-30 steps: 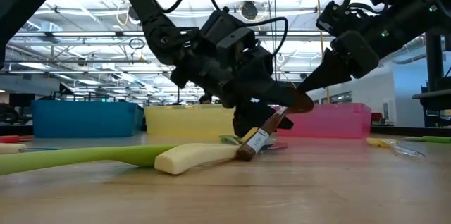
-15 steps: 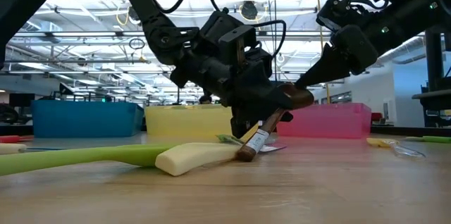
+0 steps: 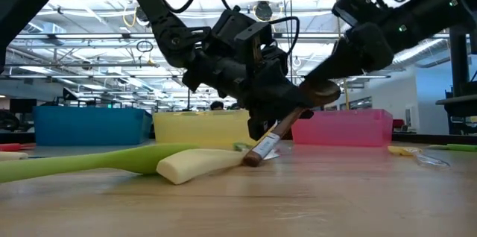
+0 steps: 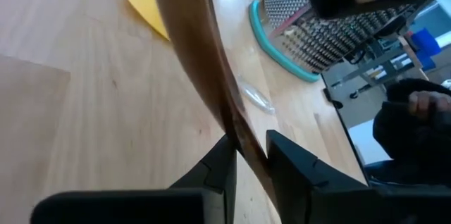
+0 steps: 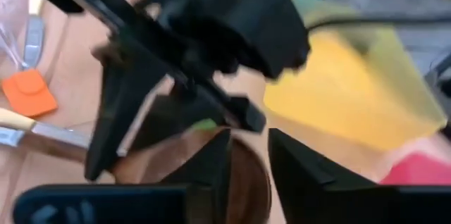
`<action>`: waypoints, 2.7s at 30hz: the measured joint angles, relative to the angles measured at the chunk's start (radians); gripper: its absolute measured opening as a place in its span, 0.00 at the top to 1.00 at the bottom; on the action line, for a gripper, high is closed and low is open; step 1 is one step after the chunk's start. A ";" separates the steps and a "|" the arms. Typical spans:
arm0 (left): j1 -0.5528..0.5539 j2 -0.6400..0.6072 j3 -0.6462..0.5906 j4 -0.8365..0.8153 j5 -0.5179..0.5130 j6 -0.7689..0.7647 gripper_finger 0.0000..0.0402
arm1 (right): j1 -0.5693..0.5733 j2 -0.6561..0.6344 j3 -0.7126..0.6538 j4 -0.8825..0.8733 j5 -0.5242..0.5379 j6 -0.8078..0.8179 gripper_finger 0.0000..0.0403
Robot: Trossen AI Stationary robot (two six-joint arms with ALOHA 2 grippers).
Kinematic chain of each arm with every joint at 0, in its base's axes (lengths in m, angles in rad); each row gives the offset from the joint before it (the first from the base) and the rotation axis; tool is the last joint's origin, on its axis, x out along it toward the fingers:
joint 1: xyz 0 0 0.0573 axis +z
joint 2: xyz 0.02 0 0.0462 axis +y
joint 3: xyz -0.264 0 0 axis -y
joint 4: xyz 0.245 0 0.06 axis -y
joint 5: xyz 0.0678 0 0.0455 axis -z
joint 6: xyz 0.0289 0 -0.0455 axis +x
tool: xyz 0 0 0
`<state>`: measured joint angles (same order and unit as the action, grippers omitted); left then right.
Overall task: Pick & Place Kitchen Items
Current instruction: Put the wooden serving spoon into the blue bin
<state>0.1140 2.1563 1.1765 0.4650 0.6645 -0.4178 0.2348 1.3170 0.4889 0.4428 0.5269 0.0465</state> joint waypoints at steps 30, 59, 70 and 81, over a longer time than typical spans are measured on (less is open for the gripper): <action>0.060 -0.256 -0.005 -0.444 -0.146 0.201 0.85 | -0.019 -0.001 0.000 0.131 0.126 -0.167 0.65; 0.106 -0.745 -0.005 -1.473 -0.919 0.224 0.89 | -0.019 -0.001 0.000 0.143 0.123 -0.168 0.65; 0.298 -0.879 -0.140 -1.552 -1.040 0.179 0.89 | -0.019 -0.001 -0.001 0.145 0.123 -0.154 0.65; 0.605 -0.921 -0.426 -1.116 -0.683 0.256 0.91 | -0.019 -0.001 -0.001 0.152 0.123 -0.137 0.65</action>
<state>0.7190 1.2351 0.7506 -0.6507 -0.0187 -0.1623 0.2153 1.3163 0.4881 0.5953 0.6498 -0.0910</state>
